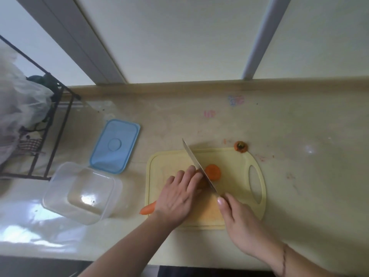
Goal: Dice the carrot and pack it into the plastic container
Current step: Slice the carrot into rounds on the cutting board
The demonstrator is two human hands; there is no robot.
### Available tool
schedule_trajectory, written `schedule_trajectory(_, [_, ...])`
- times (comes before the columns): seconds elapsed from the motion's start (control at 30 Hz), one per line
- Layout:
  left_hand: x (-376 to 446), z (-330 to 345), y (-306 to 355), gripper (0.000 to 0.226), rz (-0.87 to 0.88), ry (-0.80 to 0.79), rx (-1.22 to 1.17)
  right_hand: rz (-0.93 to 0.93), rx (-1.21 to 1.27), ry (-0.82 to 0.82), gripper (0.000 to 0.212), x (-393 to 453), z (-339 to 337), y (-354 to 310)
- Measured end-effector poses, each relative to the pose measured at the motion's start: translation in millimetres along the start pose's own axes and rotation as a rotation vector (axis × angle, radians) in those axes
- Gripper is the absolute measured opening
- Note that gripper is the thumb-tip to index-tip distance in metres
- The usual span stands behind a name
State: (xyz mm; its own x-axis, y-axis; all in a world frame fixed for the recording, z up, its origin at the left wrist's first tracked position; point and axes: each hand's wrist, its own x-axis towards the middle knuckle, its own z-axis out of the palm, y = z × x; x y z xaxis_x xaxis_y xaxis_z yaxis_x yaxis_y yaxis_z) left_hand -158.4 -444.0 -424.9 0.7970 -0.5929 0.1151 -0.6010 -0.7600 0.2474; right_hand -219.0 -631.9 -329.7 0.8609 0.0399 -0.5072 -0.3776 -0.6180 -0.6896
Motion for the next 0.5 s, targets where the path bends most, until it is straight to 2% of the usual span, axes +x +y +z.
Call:
schedule_trajectory(0.13, [-2, -4, 4, 0.036, -0.048, 0.034, -0.04, 0.015, 0.079, -0.005, 0.05, -3, -6, 1])
schedule_trajectory(0.27, [-6, -5, 14, 0.033, -0.134, 0.089, -0.06, -0.014, 0.122, -0.04, 0.04, -17, -22, 4])
schedule_trajectory(0.37, [-10, -4, 23, 0.034, -0.175, 0.097, -0.053, -0.072, 0.086, -0.076, 0.039, -27, -32, 6])
schedule_trajectory(0.5, [-11, -1, 29, 0.045, -0.225, 0.095, -0.074, -0.11, 0.035, -0.102, 0.033, -31, -47, 8])
